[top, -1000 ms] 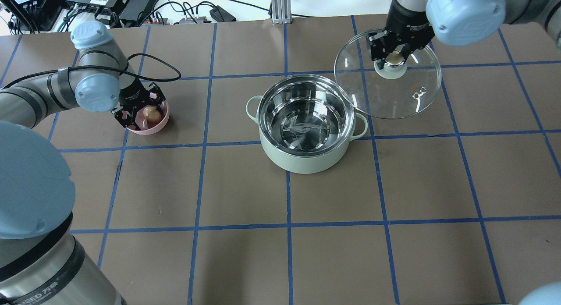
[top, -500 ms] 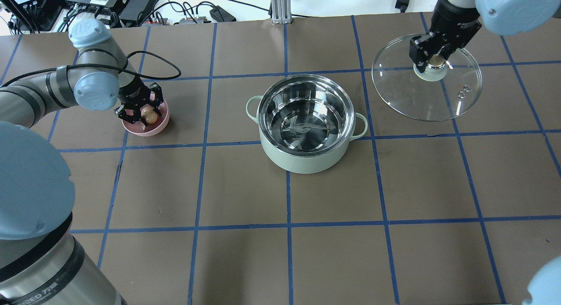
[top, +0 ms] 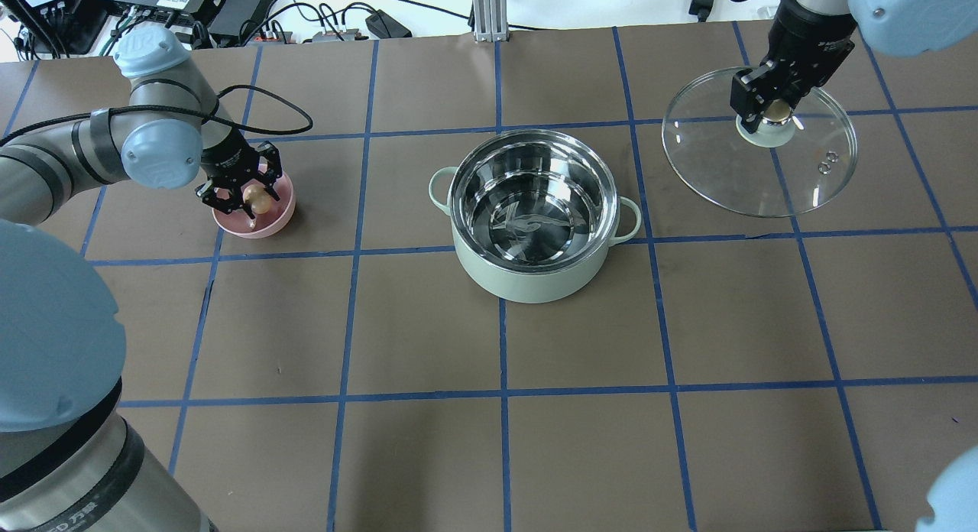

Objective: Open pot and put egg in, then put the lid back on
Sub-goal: 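Grasp the egg in the pink bowl with the left gripper and lift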

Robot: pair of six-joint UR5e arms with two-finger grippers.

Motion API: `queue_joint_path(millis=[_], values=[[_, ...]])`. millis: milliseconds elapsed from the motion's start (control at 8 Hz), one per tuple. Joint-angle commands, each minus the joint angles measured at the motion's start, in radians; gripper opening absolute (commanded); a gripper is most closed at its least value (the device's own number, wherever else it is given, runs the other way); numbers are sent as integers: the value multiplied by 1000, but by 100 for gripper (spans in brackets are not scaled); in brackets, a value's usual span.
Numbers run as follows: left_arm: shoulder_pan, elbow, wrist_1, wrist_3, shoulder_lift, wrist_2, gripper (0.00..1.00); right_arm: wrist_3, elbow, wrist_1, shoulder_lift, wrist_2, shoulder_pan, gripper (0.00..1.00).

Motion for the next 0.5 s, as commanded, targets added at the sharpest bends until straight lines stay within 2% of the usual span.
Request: queue_joint_path(millis=[0,250,375], values=[[0,4,-126,4,95,41,0,-5,-1,4,-23,11,-20,0],[-35,22,-227,5,202,55,0,-63,0,0,-20,79,-55,0],[-105,63,-305,22,232,55,0,-64,2,4,-22,83,-66,0]])
